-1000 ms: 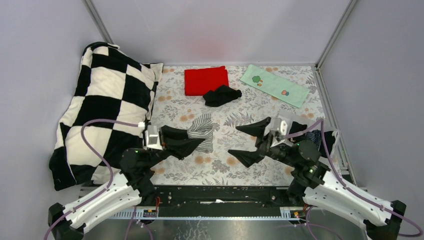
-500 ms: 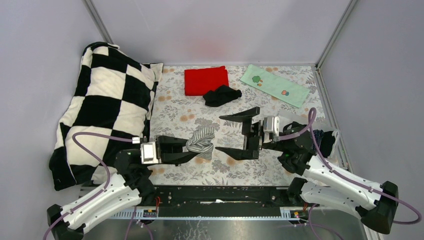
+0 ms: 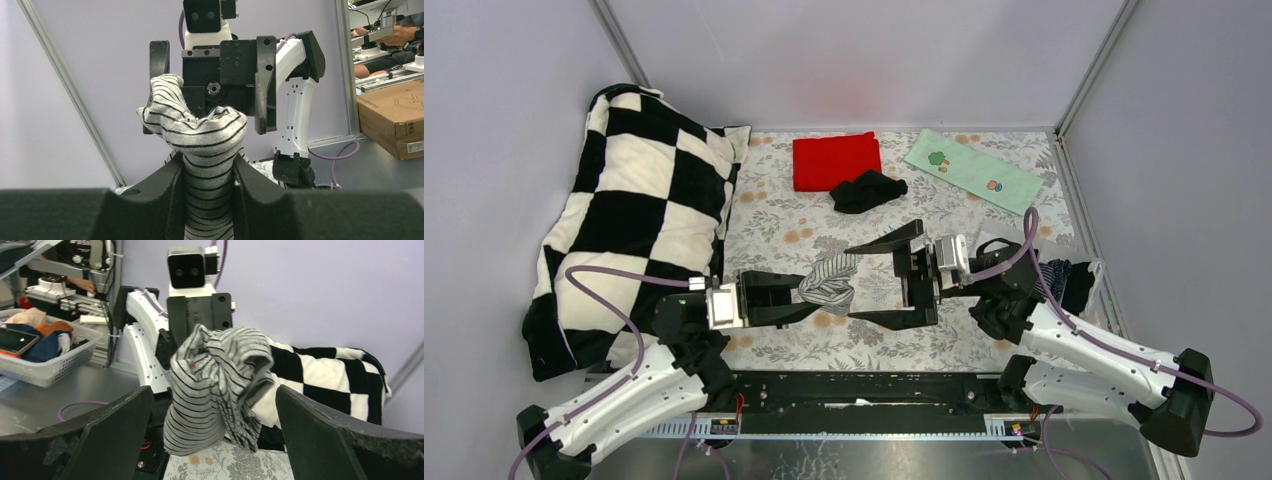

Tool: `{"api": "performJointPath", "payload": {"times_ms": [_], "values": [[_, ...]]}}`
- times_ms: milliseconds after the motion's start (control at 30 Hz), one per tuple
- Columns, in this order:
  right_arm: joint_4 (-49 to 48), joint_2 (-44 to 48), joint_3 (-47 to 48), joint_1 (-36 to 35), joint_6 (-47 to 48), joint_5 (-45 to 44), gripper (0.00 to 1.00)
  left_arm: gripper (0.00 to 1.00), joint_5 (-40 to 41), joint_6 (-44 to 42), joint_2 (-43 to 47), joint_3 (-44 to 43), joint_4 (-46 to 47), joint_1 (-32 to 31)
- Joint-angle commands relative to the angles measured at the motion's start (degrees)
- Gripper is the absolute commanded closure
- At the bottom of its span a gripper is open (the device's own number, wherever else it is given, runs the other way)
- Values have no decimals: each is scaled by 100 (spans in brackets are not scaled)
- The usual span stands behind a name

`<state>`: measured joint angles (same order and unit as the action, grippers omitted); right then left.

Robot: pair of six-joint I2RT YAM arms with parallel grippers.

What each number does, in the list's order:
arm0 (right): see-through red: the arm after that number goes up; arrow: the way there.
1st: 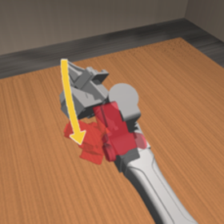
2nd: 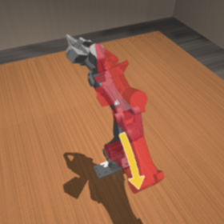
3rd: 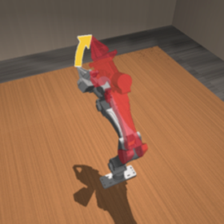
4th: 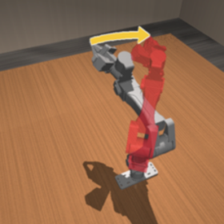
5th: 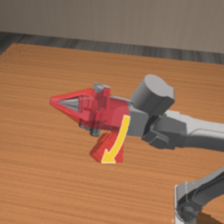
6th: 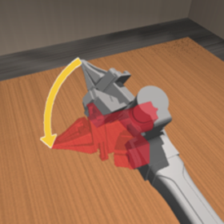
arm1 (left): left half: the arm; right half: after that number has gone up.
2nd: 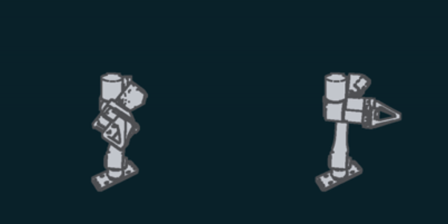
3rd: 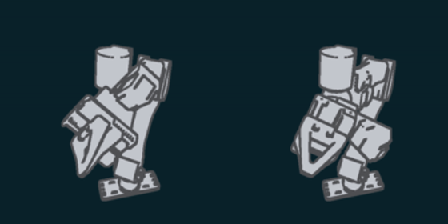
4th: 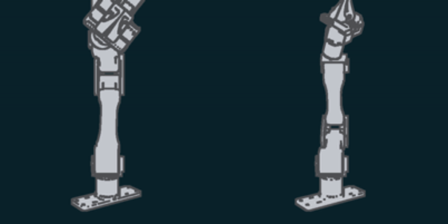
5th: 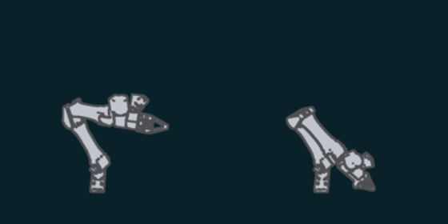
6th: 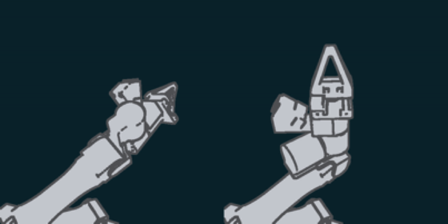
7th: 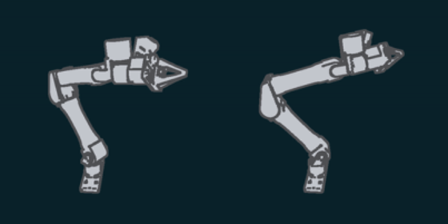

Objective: Roll the underwear
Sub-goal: Place the underwear in the storage box.

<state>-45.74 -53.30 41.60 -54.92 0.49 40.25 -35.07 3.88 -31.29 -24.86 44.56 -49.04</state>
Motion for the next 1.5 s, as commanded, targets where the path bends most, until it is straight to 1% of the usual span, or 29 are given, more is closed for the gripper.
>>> {"api": "performJointPath", "payload": {"times_ms": [0,100,233,367,733,867,967,1033,1067,1133,1167,1200,1267,1300,1400,1467], "values": [[96,-120,383,-98,73,430,0,100,-45,-199,-62,-263,244,17],[119,-176,381,-145,30,315,1,100,60,-212,-62,-269,244,17],[290,-201,353,-168,147,44,6,100,141,-221,-45,-292,221,21],[496,-295,467,-186,206,27,14,100,235,-221,-21,-306,192,22],[299,-348,439,-194,54,-3,37,100,255,-230,-1,-304,70,22],[118,-319,374,-195,-12,-72,52,100,259,-239,9,-291,44,17],[111,-288,328,-193,-14,-120,59,100,290,-259,35,-272,-12,20],[126,-266,307,-195,-14,-145,65,100,290,-280,44,-269,-17,20],[124,-252,290,-195,-14,-161,69,100,290,-289,52,-265,-25,18],[153,-236,263,-195,-14,-198,81,100,298,-291,54,-272,-41,17],[185,-227,254,-195,-14,-239,89,100,306,-291,46,-284,-54,17],[221,-213,244,-195,-14,-299,99,100,315,-291,42,-297,-82,18],[248,-191,194,-194,-247,-477,100,100,329,-287,19,-350,-174,22],[231,-181,169,-195,-317,-559,100,99,352,-279,3,-379,-244,18],[383,-158,165,-195,-480,-739,100,64,437,-238,-33,-468,-468,22],[652,-140,225,-192,-503,-852,100,50,500,-182,-35,-496,-562,18]]}}
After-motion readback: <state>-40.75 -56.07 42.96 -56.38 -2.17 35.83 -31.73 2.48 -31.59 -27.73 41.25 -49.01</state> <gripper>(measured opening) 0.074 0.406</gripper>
